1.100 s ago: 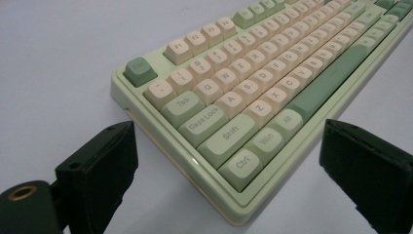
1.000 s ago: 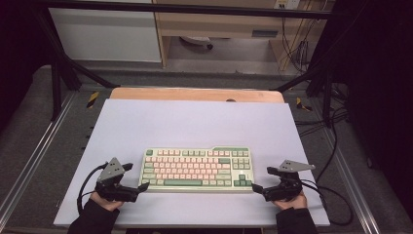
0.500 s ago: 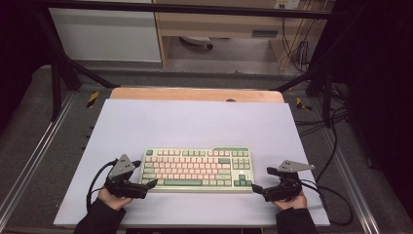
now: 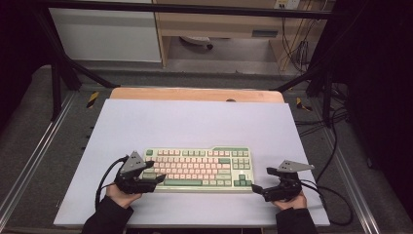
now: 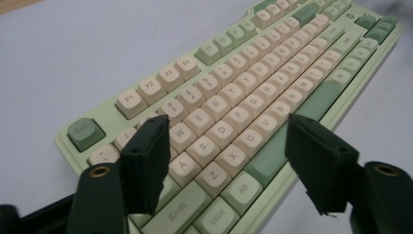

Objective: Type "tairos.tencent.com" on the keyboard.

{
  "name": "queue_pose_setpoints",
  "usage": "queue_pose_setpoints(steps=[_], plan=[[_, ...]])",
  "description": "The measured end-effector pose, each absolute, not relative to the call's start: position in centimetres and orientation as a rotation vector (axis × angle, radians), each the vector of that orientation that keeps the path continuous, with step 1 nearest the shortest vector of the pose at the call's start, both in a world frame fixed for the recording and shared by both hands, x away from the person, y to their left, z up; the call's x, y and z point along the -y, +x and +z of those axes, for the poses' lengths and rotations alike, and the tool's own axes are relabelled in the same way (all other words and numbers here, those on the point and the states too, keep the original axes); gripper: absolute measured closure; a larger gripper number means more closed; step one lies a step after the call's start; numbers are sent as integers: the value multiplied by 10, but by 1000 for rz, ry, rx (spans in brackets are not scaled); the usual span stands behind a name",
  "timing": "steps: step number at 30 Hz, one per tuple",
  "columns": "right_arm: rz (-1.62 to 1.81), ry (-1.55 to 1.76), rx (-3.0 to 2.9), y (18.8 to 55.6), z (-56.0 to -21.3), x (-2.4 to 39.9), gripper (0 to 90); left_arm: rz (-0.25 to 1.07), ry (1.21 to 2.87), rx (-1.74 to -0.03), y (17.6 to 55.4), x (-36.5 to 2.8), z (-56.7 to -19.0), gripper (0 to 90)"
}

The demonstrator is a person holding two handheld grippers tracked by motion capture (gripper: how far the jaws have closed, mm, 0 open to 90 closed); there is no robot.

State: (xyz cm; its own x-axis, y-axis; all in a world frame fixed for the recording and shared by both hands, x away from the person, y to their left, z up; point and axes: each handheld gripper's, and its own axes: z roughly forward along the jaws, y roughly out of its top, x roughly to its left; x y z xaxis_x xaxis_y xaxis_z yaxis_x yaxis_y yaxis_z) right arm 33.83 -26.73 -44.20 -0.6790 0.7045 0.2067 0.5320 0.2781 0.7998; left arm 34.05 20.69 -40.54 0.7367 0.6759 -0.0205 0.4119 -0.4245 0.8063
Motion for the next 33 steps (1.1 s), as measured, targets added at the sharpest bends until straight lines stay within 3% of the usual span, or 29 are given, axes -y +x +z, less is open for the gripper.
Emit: queue_pose_setpoints(steps=[20, 33], plan=[[1353, 1152, -2360, 339, -442, 267, 29, 366, 2087, -835, 357, -172, -404, 739], [1346, 1148, -2364, 339, -443, 267, 29, 358, 2103, -838, 371, -151, -413, 887]])
